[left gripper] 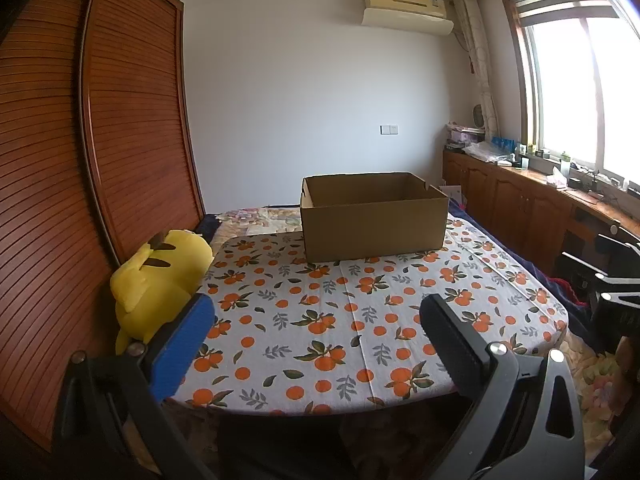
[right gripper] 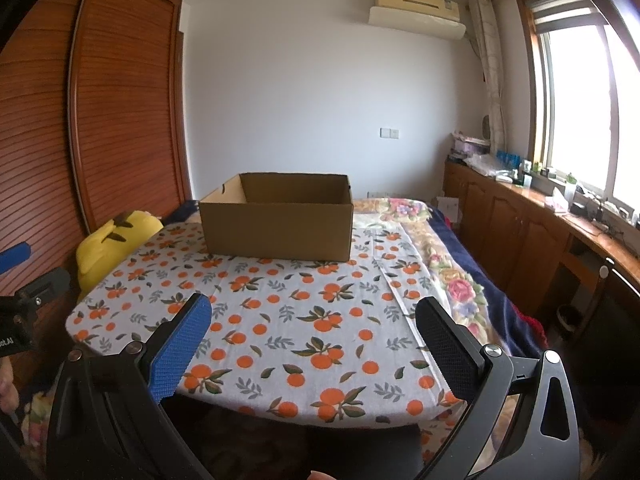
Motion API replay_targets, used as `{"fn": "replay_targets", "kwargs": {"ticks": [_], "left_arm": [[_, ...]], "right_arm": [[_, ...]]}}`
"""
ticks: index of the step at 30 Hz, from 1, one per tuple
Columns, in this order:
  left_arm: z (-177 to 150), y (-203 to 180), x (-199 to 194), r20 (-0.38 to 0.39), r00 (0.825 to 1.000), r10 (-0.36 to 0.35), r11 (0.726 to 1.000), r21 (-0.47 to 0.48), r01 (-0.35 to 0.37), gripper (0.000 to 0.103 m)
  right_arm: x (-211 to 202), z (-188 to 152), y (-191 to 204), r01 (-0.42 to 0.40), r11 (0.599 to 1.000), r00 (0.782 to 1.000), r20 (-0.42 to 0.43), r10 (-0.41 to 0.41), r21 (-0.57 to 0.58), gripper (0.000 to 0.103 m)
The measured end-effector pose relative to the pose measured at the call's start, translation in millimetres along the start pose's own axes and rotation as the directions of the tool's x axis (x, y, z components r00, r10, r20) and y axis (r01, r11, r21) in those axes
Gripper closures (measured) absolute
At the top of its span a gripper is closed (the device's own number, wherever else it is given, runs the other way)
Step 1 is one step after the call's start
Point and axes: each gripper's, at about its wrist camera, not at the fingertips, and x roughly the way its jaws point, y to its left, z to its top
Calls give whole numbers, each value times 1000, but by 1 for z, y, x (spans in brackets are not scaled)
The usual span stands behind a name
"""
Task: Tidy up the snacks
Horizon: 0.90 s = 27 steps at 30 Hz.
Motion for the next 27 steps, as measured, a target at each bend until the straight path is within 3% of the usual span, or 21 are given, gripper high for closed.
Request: {"fn": "replay_targets", "kwargs": {"ticks": [27], "left_arm": [[-1, 0, -1, 3, 1000, 3, 1000, 3, -3, 0]], "right_arm": [[-1, 0, -1, -1, 1000, 1000, 0, 1, 2, 0]]}}
